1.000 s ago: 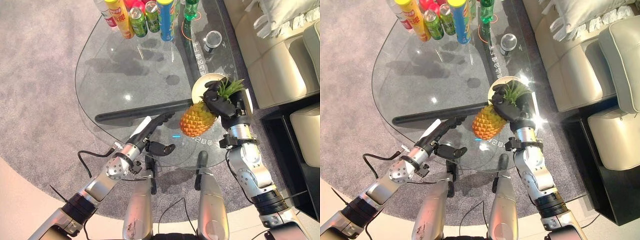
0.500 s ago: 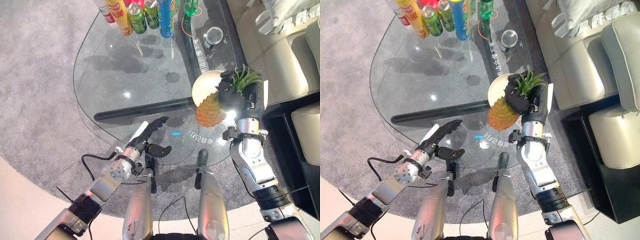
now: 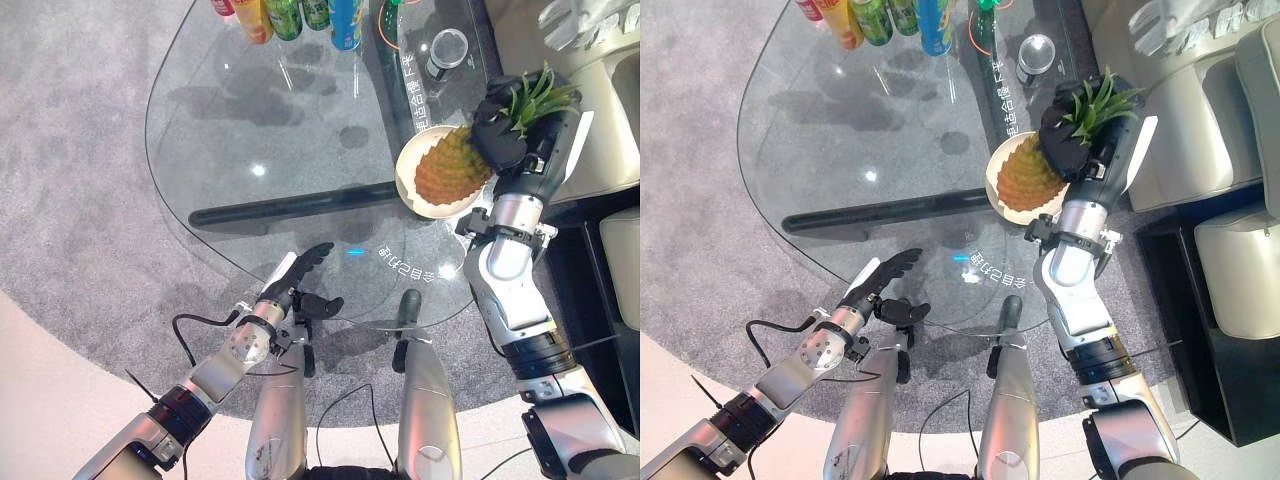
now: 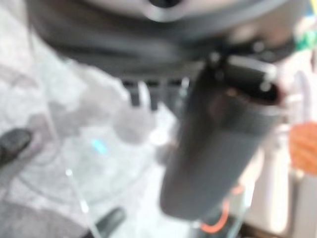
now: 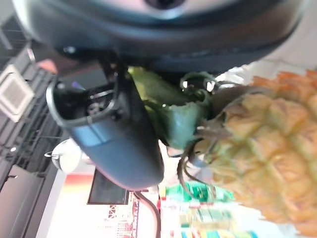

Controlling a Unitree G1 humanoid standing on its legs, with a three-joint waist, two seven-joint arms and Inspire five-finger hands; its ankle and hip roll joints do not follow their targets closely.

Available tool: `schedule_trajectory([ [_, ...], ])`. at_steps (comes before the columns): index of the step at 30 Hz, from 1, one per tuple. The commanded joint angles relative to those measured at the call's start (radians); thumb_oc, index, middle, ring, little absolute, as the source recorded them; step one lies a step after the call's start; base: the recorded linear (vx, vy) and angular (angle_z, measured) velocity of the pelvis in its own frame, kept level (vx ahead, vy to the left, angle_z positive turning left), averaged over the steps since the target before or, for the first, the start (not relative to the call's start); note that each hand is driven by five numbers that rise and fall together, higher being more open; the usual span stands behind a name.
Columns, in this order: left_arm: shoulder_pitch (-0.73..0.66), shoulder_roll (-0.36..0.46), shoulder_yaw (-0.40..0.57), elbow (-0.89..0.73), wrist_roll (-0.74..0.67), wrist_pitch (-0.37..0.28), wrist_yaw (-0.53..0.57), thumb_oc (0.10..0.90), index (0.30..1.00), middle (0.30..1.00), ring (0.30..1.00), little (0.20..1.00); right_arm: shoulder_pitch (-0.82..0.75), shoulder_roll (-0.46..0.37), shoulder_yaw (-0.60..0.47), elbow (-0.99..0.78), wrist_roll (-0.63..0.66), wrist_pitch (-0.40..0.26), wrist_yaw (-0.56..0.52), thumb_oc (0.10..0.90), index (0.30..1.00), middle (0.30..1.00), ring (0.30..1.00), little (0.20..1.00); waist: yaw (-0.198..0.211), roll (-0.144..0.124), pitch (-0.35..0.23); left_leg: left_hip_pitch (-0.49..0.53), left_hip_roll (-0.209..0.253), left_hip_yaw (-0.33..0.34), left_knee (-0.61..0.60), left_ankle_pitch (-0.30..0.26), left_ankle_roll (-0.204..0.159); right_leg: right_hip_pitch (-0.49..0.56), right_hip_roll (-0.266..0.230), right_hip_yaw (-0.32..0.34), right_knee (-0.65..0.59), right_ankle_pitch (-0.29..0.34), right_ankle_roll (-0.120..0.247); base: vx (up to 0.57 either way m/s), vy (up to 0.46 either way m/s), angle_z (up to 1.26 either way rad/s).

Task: Pick up the fruit to the plate

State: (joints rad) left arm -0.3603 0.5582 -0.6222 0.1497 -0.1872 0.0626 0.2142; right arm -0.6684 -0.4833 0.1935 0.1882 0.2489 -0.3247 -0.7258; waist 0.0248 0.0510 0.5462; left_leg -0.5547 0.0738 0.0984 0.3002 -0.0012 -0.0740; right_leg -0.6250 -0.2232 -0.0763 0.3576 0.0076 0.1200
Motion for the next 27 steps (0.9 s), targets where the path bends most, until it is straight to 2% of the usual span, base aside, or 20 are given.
schedule_trajectory([
  [1, 0.002, -0.005, -0.021, -0.119, -0.035, -0.063, 0.042, 0.8, 0.9, 0.9, 0.9, 0.9, -0.16, -0.127, -0.064, -0.078, -0.136, -0.148, -0.089, 0.1, 0.3, 0.3, 0.3, 0.2, -0.009, 0.047, -0.026, -0.072, -0.125, 0.031, 0.081, -0.054, 0.066, -0.009, 0.098, -0.098, -0.026, 0.003, -0.037, -0.01, 0.031, 0.02],
  [8, 0.008, -0.011, -0.045, -0.13, -0.048, -0.061, 0.065, 0.8, 0.9, 0.9, 0.9, 0.9, -0.221, -0.173, -0.036, -0.004, -0.237, -0.155, -0.176, 0.1, 0.3, 0.3, 0.3, 0.2, 0.0, 0.072, -0.026, -0.099, -0.133, 0.027, 0.087, -0.056, 0.064, -0.045, 0.096, -0.1, -0.006, -0.006, -0.04, 0.0, 0.003, 0.0],
  [13, 0.003, -0.007, -0.072, -0.148, -0.064, -0.063, 0.094, 0.8, 0.9, 0.9, 0.9, 0.9, -0.303, -0.223, 0.009, 0.112, -0.355, -0.157, -0.301, 0.1, 0.3, 0.3, 0.3, 0.2, 0.013, 0.103, -0.026, -0.132, -0.142, 0.023, 0.076, -0.044, 0.063, -0.086, 0.092, -0.105, -0.002, -0.005, -0.04, -0.01, 0.007, 0.04],
  [21, 0.004, 0.001, -0.096, -0.172, -0.086, -0.07, 0.128, 0.8, 0.9, 0.9, 0.9, 0.9, -0.359, -0.242, 0.037, 0.18, -0.383, -0.187, -0.384, 0.1, 0.3, 0.3, 0.3, 0.2, 0.022, 0.128, -0.026, -0.173, -0.15, 0.017, 0.072, -0.035, 0.06, -0.133, 0.093, -0.105, 0.003, -0.005, -0.044, -0.01, 0.013, 0.03],
  [27, 0.006, -0.006, -0.109, -0.176, -0.091, -0.08, 0.15, 0.8, 0.9, 0.9, 0.9, 0.9, -0.382, -0.226, 0.048, 0.2, -0.369, -0.219, -0.393, 0.1, 0.3, 0.3, 0.3, 0.2, 0.029, 0.145, -0.026, -0.205, -0.154, 0.012, 0.07, -0.027, 0.06, -0.171, 0.092, -0.107, 0.014, -0.006, -0.048, 0.0, 0.012, 0.0],
])
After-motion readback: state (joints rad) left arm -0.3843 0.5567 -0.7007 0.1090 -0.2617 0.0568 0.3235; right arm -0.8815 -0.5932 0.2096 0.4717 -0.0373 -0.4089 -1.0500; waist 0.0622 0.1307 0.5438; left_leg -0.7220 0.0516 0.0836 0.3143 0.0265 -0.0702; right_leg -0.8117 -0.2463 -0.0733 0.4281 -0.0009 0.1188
